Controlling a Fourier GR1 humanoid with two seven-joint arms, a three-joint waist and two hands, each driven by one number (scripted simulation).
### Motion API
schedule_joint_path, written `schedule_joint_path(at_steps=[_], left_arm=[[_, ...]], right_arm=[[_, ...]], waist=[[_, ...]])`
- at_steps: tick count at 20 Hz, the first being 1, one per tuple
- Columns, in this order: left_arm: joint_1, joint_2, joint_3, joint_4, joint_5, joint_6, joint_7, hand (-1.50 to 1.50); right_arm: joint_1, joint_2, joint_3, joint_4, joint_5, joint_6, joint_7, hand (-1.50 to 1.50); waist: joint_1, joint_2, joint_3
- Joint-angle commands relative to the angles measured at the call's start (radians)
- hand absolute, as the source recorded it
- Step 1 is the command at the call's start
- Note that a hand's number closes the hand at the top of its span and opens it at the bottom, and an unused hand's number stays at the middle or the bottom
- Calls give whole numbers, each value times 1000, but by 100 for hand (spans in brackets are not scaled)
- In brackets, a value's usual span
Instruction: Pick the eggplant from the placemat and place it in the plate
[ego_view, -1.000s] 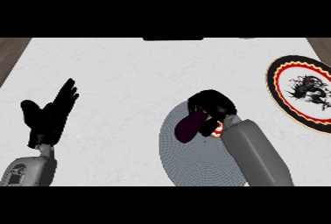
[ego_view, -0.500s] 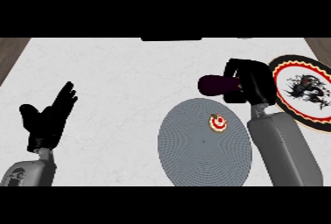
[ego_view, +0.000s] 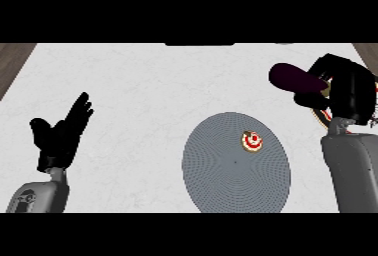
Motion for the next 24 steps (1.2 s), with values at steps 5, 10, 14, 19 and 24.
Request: schedule_joint_path(at_steps=[5,10,14,19,24], left_arm=[[-70,-15,-2,57,-31,18,8,0],[-10,24,33,16,8,-44,-12,0],[14,11,12,-37,0,-39,17,0],[-10,-22,-7,-7,-16,-17,18,0],[-43,2,13,6,-8,-38,29,0]], right_arm=[[-99,-148,-210,220,-136,-35,-88,150],[-8,-217,-280,326,-213,-75,-240,150],[-44,-317,-314,557,-208,-75,-351,150],[-85,-348,-360,674,-320,100,-376,150],[-142,-418,-353,928,-318,132,-590,-150]], waist=[[12,6,0],[12,4,0],[22,6,1],[16,5,1],[28,10,2]])
